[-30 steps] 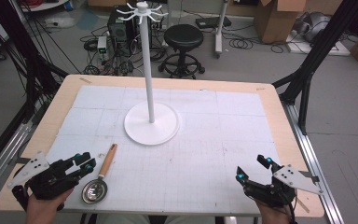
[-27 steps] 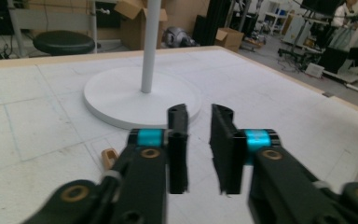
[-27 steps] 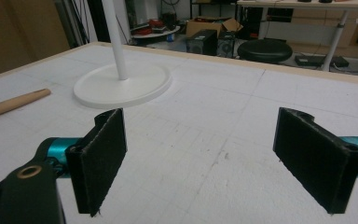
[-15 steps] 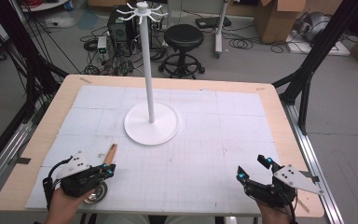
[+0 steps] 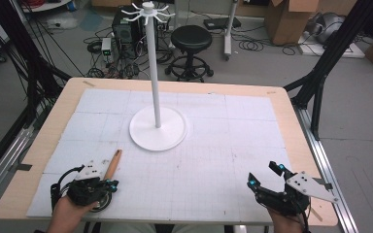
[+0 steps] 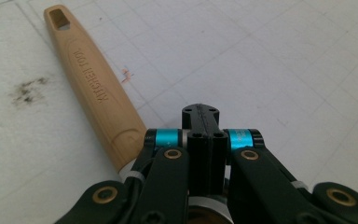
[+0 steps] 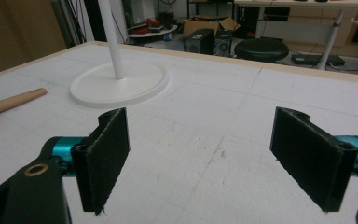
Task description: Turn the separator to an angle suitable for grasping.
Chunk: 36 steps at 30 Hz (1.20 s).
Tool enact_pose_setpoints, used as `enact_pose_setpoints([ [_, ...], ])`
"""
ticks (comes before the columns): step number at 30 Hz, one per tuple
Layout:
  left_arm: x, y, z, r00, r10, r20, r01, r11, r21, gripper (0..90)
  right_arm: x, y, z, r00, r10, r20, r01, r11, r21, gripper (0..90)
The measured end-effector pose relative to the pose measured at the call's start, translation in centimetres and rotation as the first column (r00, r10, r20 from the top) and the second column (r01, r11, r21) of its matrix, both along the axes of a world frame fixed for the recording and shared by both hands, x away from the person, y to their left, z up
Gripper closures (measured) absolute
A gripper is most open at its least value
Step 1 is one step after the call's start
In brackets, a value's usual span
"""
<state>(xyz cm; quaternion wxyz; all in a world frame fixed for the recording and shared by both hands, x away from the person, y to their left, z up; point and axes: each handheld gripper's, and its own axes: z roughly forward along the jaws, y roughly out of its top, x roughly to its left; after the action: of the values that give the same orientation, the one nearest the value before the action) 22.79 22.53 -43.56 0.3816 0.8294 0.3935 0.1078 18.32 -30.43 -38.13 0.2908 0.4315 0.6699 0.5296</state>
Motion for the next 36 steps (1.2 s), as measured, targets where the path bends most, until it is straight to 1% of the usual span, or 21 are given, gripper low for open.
enact_pose_setpoints([
  [1, -0.1, 0.1, 0.1, 1.0, 0.002, -0.001, -0.002, 1.0, 0.004, 89.6, 0.0, 0.0, 0.0, 1.0, -0.003, -0.001, 0.003, 1.0, 0.0, 18.7],
  [3, -0.2, 0.3, 0.1, 0.9999, -0.004, -0.016, 0.004, 1.0, 0.003, 89.7, 0.0, 0.0, 0.0, 1.0, -0.003, -0.001, 0.003, 1.0, 0.001, 18.7],
  [5, -0.2, 0.5, 0.2, 0.9996, -0.02, -0.022, 0.02, 0.9997, 0.013, 89.6, 0.0, 0.0, 0.0, 1.0, -0.002, -0.002, 0.002, 1.0, -0.001, 18.7],
  [7, -0.1, 0.8, 0.5, 0.9996, -0.011, -0.027, 0.012, 0.9989, 0.045, 89.6, 0.0, 0.0, 0.0, 1.0, -0.002, -0.003, 0.002, 1.0, 0.0, 18.7],
  [8, -0.1, 0.8, 0.5, 0.9996, -0.011, -0.027, 0.012, 0.9989, 0.045, 89.6, 0.0, 0.0, 0.0, 1.0, -0.002, -0.002, 0.002, 1.0, -0.001, 18.7],
  [9, -0.1, 1.1, 0.6, 0.9994, -0.009, -0.033, 0.011, 0.9981, 0.061, 89.6, 0.0, 0.0, 0.0, 1.0, -0.002, -0.002, 0.002, 1.0, -0.001, 18.7],
  [13, -0.2, 1.6, 0.8, 0.999, 0.001, -0.045, 0.003, 0.9972, 0.074, 89.6, 0.0, 0.0, 0.0, 1.0, -0.002, -0.005, 0.002, 1.0, 0.002, 18.7],
  [14, -0.2, 1.8, 0.8, 0.9987, 0.01, -0.05, -0.006, 0.9973, 0.074, 89.6, 0.0, -0.1, 0.0, 1.0, -0.001, -0.004, 0.001, 1.0, 0.0, 18.7],
  [15, -0.2, 2.2, 1.0, 0.9987, 0.024, -0.046, -0.02, 0.9962, 0.085, 89.6, 0.0, 0.0, 0.0, 1.0, -0.001, -0.004, 0.001, 1.0, -0.001, 18.7],
  [16, -0.2, 2.2, 1.0, 0.9987, 0.024, -0.046, -0.02, 0.9962, 0.085, 89.6, 0.0, 0.0, 0.0, 1.0, -0.001, -0.004, 0.001, 1.0, -0.001, 18.7],
  [17, -0.2, 2.4, 1.0, 0.9984, 0.035, -0.044, -0.031, 0.9949, 0.096, 89.6, 0.0, 0.0, 0.0, 1.0, 0.0, -0.003, 0.0, 1.0, -0.003, 18.7],
  [18, -0.1, 2.6, 1.0, 0.9981, 0.044, -0.043, -0.04, 0.9947, 0.095, 89.6, 0.0, 0.0, 0.0, 1.0, -0.001, -0.004, 0.001, 1.0, -0.001, 18.7],
  [22, -0.1, 3.0, 1.1, 0.9971, 0.054, -0.054, -0.048, 0.9947, 0.09, 89.6, 0.0, 0.0, 0.0, 1.0, -0.002, -0.005, 0.002, 1.0, -0.001, 18.8],
  [28, -0.1, 3.1, 1.2, 0.9954, 0.082, -0.05, -0.075, 0.9894, 0.124, 89.6, 0.0, 0.0, 0.0, 1.0, -0.001, -0.006, 0.001, 1.0, -0.002, 18.7],
  [33, 0.0, 2.9, 1.0, 0.9959, 0.068, -0.06, -0.059, 0.9886, 0.138, 89.5, 0.0, 0.0, 0.0, 1.0, -0.001, -0.006, 0.001, 1.0, -0.002, 18.7],
  [36, -0.1, 3.1, 1.1, 0.9957, 0.069, -0.061, -0.061, 0.9897, 0.129, 89.4, 0.0, 0.0, 0.0, 1.0, 0.0, -0.005, 0.0, 1.0, -0.003, 18.7],
])
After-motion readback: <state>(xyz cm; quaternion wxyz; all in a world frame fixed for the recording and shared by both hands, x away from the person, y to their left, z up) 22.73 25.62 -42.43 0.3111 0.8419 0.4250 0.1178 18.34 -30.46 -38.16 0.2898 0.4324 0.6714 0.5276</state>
